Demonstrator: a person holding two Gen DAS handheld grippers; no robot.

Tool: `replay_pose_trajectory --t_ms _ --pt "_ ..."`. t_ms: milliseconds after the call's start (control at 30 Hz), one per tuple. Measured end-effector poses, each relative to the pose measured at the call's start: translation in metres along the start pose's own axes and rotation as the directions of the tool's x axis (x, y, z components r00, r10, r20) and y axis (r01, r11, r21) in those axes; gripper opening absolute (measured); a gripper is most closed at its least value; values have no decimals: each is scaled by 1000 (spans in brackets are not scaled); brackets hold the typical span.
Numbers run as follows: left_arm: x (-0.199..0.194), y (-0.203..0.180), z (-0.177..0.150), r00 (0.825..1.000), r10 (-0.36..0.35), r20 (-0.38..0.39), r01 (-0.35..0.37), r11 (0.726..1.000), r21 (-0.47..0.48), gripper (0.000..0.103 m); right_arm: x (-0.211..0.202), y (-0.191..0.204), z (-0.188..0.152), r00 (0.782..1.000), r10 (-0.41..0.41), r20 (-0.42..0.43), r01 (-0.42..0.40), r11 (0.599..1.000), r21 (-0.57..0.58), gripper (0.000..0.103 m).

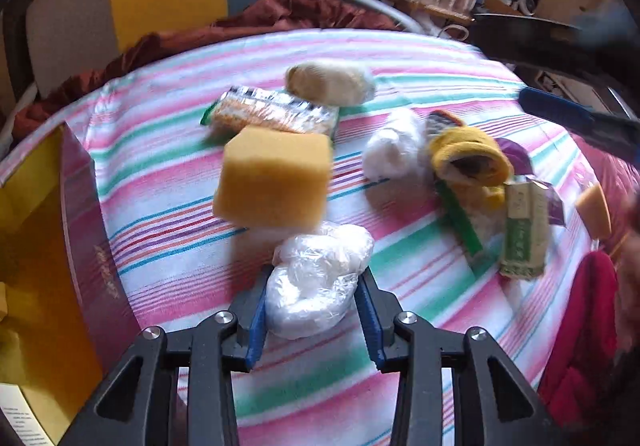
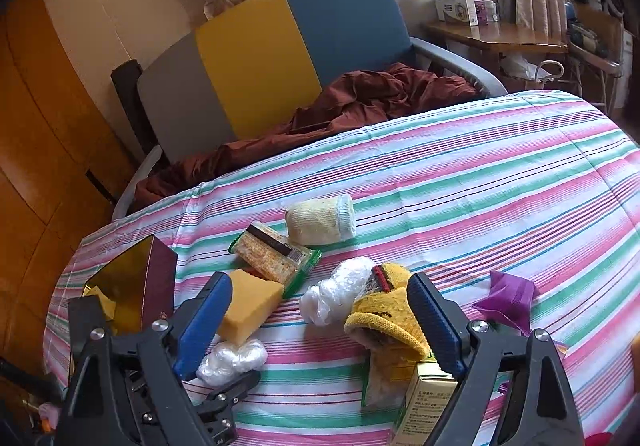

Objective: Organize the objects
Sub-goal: 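Grasp the plastic-wrapped white bundle with the left tool, then carry the white bundle with the left tool while the right tool grasps a yellow sponge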

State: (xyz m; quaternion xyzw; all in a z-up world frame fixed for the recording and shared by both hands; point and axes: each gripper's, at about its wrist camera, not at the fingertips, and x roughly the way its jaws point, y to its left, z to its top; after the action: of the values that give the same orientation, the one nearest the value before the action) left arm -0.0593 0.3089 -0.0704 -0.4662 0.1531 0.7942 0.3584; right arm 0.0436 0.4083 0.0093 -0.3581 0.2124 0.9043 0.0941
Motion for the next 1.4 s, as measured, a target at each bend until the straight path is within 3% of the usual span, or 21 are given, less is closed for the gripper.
replay_pose_trajectory --t_ms 167,333,400,667,867,1000,1033,1067,1167,1267,1400 --pt "-36 -25 -49 996 -31 89 18 990 137 39 4 9 -3 1000 8 -17 -8 999 -46 90" --pt "-48 -37 -102 996 -37 75 20 974 224 38 11 20 -9 998 26 -60 -32 994 -100 90" --pt "-54 -34 -117 995 -36 90 15 975 222 28 15 28 -14 996 33 -86 -45 990 -137 90" --pt "-59 -21 -117 993 -61 103 41 982 184 28 50 68 -41 969 3 -248 -74 958 -277 87" --pt "-58 -16 -119 990 -84 111 64 983 170 28 83 86 -37 941 34 -337 -100 978 -181 88" --pt "-59 -15 -120 989 -93 116 75 985 157 28 113 92 -34 935 -46 -353 -13 987 -163 87" --pt "-58 -14 -120 989 -96 117 77 985 155 28 120 93 -34 931 -63 -358 3 986 -167 84" --pt "-58 -14 -120 988 -99 118 80 985 154 28 125 94 -35 927 -88 -365 20 982 -187 61" --pt "-57 -9 -120 986 -112 124 93 985 148 28 120 103 -41 926 -122 -358 13 956 -293 56" --pt "-56 -6 -118 984 -124 128 107 985 134 28 105 107 -55 909 -156 -387 -18 911 -411 55" --pt "-56 -4 -117 982 -135 135 120 986 115 28 81 86 -74 892 -135 -431 -72 899 -432 55"
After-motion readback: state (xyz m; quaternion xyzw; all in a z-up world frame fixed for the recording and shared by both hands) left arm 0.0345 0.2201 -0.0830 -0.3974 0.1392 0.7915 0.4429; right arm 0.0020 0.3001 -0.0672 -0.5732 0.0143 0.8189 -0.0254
